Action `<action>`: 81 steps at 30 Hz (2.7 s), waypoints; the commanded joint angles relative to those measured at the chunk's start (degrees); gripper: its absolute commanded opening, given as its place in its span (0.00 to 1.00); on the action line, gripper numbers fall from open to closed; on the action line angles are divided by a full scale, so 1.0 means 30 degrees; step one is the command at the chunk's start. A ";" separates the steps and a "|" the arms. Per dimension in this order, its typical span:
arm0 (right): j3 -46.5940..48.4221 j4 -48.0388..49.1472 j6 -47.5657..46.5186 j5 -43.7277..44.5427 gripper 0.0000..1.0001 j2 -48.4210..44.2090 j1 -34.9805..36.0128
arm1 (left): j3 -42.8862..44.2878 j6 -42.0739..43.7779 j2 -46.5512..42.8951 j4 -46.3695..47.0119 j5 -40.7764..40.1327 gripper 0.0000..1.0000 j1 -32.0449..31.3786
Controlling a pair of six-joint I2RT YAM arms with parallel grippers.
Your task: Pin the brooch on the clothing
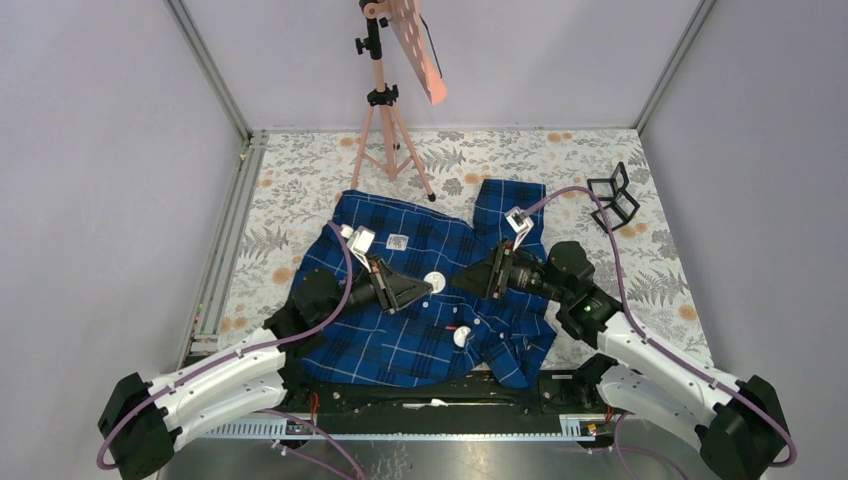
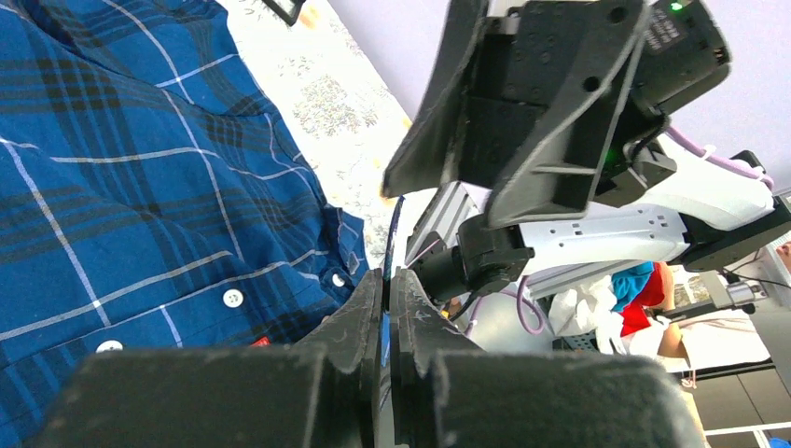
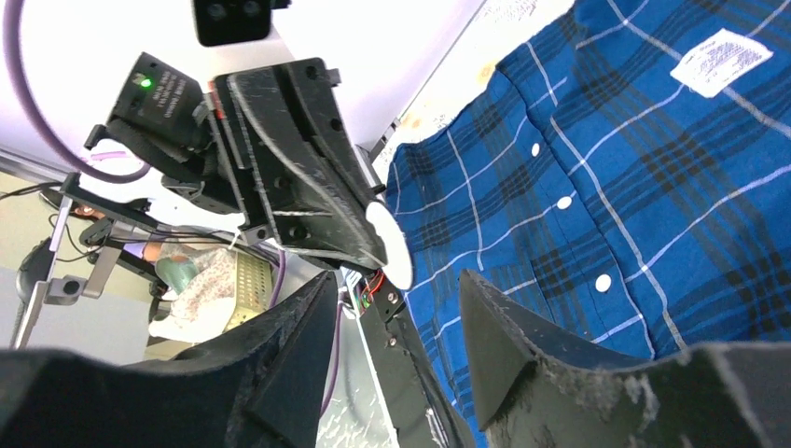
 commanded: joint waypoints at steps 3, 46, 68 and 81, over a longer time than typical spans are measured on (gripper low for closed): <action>0.0199 0.2567 0.0994 -0.1816 0.53 0.2017 0.0093 | -0.0058 -0.0546 -0.0308 0.2007 -0.0132 0.00 -0.0008; 0.2249 0.0844 -0.0266 -0.6564 0.00 0.3200 0.0097 | 0.0742 0.0662 -0.0242 0.1378 0.5590 0.37 0.1149; 0.2896 -0.3850 -0.1899 -0.1970 0.46 0.1774 -0.0067 | 0.0538 0.1200 -0.0279 0.0562 0.2275 0.00 0.1158; 0.4570 -1.4389 -0.3413 1.1339 0.54 0.3526 -0.0112 | 0.0718 0.1098 0.3724 0.1221 -0.1744 0.00 0.1166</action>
